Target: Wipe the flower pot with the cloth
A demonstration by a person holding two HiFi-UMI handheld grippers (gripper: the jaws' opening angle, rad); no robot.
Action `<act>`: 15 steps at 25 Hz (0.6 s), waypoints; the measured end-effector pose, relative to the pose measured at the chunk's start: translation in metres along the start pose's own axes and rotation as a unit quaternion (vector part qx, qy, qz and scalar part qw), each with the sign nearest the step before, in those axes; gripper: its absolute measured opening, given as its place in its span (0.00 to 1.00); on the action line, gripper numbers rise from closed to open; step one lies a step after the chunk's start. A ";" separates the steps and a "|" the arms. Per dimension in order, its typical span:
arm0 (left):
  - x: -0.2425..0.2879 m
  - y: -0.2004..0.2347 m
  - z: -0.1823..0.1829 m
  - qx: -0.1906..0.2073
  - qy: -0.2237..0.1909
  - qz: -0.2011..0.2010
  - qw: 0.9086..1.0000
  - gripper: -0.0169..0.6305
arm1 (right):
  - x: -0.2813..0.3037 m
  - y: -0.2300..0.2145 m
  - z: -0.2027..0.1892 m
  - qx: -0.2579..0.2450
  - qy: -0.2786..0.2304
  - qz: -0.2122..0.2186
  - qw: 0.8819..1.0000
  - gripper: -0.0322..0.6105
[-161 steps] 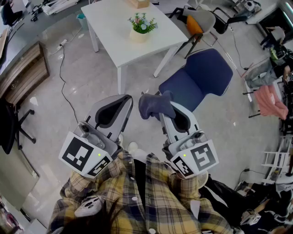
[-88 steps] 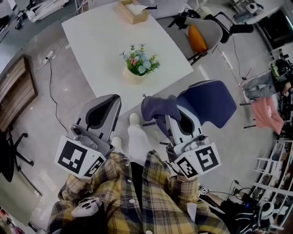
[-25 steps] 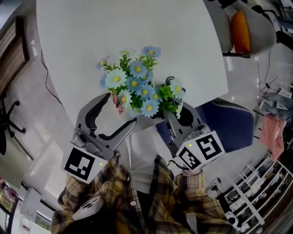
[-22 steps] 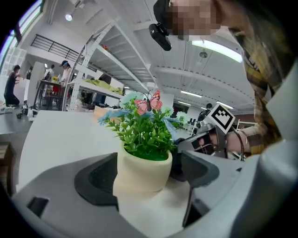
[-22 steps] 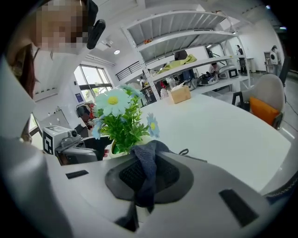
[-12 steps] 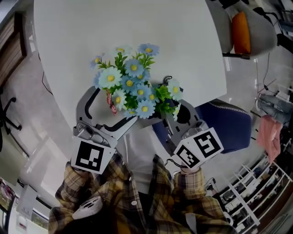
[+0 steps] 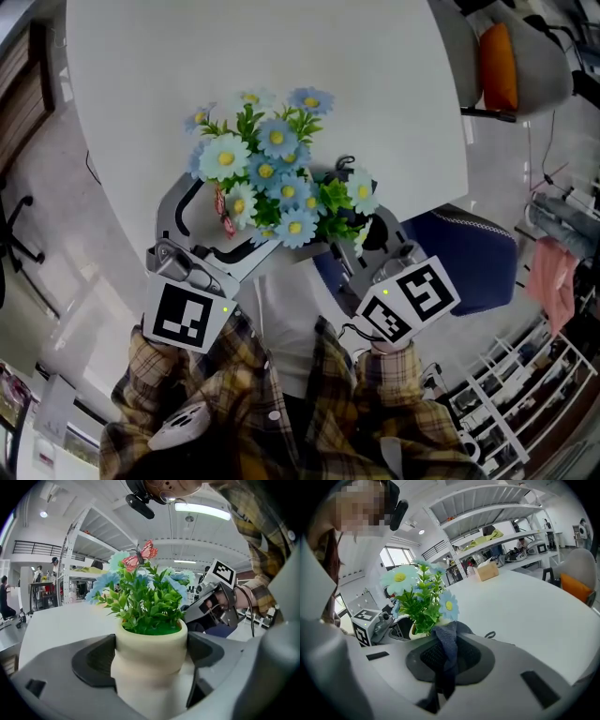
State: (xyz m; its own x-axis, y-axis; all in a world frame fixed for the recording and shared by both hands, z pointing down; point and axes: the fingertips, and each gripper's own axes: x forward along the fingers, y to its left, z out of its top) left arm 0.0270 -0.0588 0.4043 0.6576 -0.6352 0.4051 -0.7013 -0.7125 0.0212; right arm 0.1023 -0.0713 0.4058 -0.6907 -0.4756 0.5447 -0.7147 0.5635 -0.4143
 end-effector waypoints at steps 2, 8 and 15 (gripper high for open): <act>-0.001 0.000 -0.001 0.004 -0.001 -0.006 1.000 0.76 | 0.002 0.000 0.001 -0.002 0.000 0.003 1.000 0.07; 0.001 0.001 -0.002 0.013 0.002 -0.031 0.999 0.76 | 0.007 -0.001 0.017 -0.003 -0.001 0.028 1.000 0.07; -0.008 0.001 0.002 0.027 0.004 -0.060 0.998 0.76 | 0.015 0.007 0.030 -0.040 0.034 0.068 0.996 0.07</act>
State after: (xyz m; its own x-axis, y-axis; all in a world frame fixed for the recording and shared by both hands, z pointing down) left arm 0.0215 -0.0552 0.3990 0.7330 -0.5428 0.4101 -0.6024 -0.7979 0.0206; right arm 0.0838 -0.0951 0.3896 -0.7692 -0.3459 0.5372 -0.6024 0.6731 -0.4290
